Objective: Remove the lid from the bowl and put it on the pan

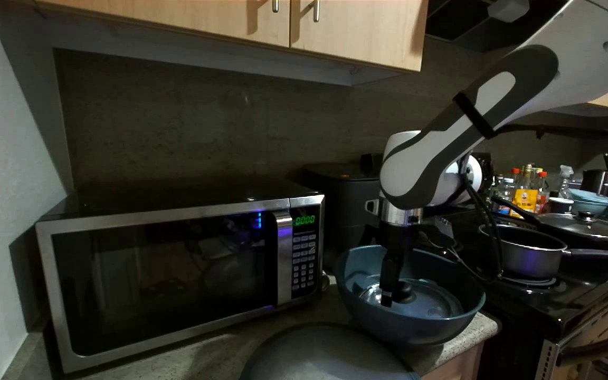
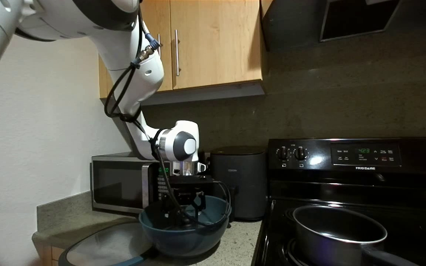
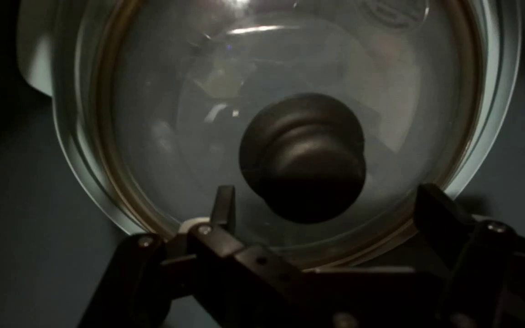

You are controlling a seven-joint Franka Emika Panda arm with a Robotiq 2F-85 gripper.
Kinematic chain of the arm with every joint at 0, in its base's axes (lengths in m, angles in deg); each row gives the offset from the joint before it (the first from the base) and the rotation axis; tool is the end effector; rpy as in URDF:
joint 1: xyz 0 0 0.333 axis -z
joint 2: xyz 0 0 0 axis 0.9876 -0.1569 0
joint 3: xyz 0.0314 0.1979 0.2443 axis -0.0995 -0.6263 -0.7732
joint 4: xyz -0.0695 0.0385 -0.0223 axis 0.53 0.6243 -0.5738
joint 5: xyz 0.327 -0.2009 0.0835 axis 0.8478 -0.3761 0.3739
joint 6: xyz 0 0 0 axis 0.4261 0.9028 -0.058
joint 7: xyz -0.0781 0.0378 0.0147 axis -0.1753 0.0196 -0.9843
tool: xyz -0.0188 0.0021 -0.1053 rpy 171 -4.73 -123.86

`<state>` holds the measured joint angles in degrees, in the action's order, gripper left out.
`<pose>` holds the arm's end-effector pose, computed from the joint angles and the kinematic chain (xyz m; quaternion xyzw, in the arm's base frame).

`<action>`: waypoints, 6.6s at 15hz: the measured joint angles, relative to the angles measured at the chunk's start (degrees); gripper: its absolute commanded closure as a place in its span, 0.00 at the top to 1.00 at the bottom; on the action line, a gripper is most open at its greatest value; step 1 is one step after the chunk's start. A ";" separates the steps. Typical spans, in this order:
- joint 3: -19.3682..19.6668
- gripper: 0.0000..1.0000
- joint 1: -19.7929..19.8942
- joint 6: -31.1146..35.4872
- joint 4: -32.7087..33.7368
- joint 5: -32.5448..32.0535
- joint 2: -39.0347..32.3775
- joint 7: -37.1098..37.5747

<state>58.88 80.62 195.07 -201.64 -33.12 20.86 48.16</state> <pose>0.5786 0.0631 0.2678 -0.9450 -0.3258 0.0052 0.0273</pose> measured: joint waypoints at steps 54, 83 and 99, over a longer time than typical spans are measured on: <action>0.05 1.00 -0.42 -8.28 -4.68 4.07 12.22 11.92; 3.38 1.00 0.71 -10.11 -2.42 5.75 6.06 7.36; 2.94 0.35 2.33 -10.46 1.32 5.98 1.62 6.75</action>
<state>61.82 82.94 184.61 -200.32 -27.14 22.48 54.92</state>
